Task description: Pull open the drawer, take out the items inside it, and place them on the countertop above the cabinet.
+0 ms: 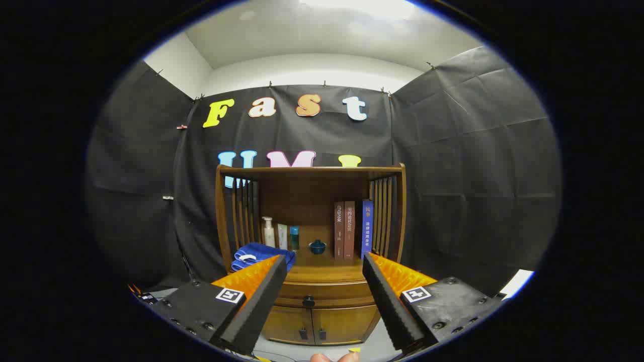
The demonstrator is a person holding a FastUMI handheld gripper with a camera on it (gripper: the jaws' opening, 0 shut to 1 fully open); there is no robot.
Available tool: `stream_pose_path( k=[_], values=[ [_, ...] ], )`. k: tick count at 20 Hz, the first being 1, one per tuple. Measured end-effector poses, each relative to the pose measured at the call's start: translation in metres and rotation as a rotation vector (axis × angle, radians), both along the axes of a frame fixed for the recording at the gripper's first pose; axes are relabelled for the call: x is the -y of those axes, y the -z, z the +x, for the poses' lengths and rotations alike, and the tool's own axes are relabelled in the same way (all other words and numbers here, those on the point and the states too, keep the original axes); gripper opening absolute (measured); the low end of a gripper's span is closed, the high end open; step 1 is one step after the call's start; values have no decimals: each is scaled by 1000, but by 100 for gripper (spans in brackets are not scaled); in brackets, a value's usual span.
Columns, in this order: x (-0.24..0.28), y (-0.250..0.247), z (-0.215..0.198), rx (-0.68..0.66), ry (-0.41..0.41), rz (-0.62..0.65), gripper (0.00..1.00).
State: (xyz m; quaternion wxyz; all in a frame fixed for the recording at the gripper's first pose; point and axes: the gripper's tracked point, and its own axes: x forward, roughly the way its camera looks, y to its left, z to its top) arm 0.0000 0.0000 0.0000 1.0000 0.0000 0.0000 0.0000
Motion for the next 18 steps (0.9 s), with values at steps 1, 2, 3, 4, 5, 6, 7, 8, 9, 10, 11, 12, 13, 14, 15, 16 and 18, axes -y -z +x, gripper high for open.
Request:
stream_pose_path(
  k=[1,2,3,4,5,6,7,8,9,10,11,12,13,14,15,16,18],
  values=[
    [1,-3,-1,7,2,-1,98],
    [0,-3,-2,8,2,-1,98],
    [-1,-3,-1,5,0,3,98],
    [-2,-1,-1,1,-2,7,98],
    [-3,1,-1,-2,-5,8,98],
    [-5,2,-1,-6,-6,4,98],
    [-6,4,-1,-12,-10,-2,98],
    [-8,7,0,-17,-15,-5,98],
    [-10,7,0,-17,-20,-3,98],
    [-11,5,1,-16,-22,-1,98],
    [-11,4,2,-15,-23,-3,98],
    [-12,5,3,-15,-26,-5,98],
    [-13,6,4,-17,-29,-4,98],
    [-12,7,5,-14,-31,2,98],
    [-13,5,5,-9,-33,9,98],
    [-13,3,6,5,-30,3,98],
    [-11,9,11,17,-26,-3,98]
  ],
)
